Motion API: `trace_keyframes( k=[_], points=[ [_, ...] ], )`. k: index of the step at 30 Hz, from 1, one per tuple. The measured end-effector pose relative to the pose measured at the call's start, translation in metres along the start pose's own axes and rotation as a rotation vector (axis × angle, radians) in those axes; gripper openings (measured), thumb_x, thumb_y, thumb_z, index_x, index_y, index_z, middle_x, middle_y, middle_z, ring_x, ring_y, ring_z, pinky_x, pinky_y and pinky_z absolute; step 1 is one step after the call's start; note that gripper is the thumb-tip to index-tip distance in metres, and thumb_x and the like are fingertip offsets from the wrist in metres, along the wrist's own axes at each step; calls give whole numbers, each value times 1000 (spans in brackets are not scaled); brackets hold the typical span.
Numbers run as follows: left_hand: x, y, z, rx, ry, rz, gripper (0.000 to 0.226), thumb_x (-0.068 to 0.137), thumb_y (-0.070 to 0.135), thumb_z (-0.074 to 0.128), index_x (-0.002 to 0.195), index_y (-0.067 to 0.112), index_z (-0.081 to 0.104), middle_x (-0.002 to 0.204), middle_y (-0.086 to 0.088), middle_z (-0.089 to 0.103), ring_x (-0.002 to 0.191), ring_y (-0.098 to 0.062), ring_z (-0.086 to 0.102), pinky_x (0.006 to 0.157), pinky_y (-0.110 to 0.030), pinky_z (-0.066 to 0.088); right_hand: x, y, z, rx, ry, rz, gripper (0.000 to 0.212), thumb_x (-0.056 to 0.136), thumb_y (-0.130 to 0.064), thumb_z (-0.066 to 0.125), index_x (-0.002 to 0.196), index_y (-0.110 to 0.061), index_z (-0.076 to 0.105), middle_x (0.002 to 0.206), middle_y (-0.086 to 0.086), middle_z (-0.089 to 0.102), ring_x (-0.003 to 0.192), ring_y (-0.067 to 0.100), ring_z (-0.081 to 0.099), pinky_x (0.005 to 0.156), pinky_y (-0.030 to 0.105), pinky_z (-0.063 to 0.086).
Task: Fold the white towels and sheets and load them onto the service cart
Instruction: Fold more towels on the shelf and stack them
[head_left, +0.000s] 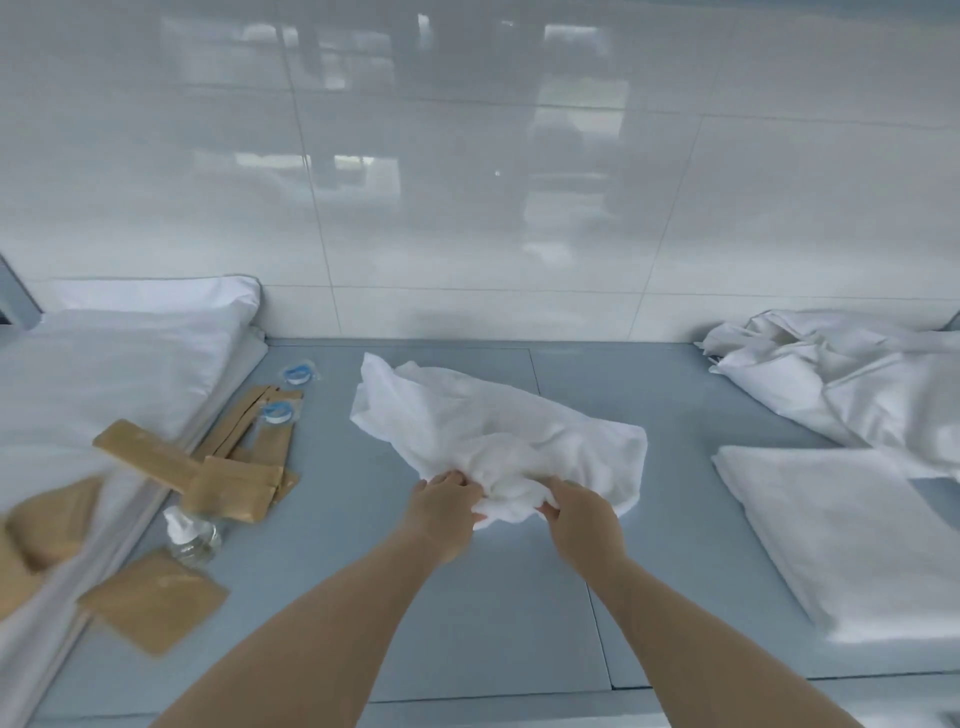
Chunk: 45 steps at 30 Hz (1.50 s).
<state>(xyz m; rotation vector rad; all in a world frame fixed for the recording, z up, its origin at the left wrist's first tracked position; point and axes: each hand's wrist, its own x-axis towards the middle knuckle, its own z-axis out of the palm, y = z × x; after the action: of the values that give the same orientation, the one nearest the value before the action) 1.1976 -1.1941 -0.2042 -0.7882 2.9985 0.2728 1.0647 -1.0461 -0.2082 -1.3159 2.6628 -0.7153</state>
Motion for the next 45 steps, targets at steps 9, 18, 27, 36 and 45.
trace_keyframes(
  k=[9,18,27,36,45],
  points=[
    [-81,33,-1,33,-108,-76,33,99,33,45,128,20,50,129,-4,48,126,-23,41,100,-35,31,-80,-11,-17,40,-69,-7,28,95,-24,54,122,-23,60,96,3,62,88,27,59,66,36,49],
    [-147,76,12,-25,-114,-135,27,99,34,46,120,20,56,127,-3,49,124,-21,42,98,-35,32,-155,1,-35,51,-107,-38,25,92,-23,56,117,-21,61,89,2,59,82,25,56,60,31,41],
    [-171,61,-32,-345,171,-331,44,93,56,48,113,19,60,116,3,62,103,-20,59,94,-37,40,-137,1,-76,108,-448,25,52,79,-60,64,114,-23,58,104,-4,64,96,20,60,80,34,48],
    [-125,70,-41,-717,228,-530,66,95,51,46,144,9,28,134,-14,46,121,-31,48,89,-36,37,-71,-60,-83,214,-371,-140,39,95,-35,55,131,-20,50,125,-1,55,111,19,53,92,29,40],
    [-133,73,-52,-812,351,-418,31,96,19,52,124,6,51,118,-7,59,107,-24,55,83,-24,36,-80,-75,-91,352,-500,-49,15,86,-16,51,71,-19,51,63,-7,43,56,13,37,56,28,30]
  ],
)
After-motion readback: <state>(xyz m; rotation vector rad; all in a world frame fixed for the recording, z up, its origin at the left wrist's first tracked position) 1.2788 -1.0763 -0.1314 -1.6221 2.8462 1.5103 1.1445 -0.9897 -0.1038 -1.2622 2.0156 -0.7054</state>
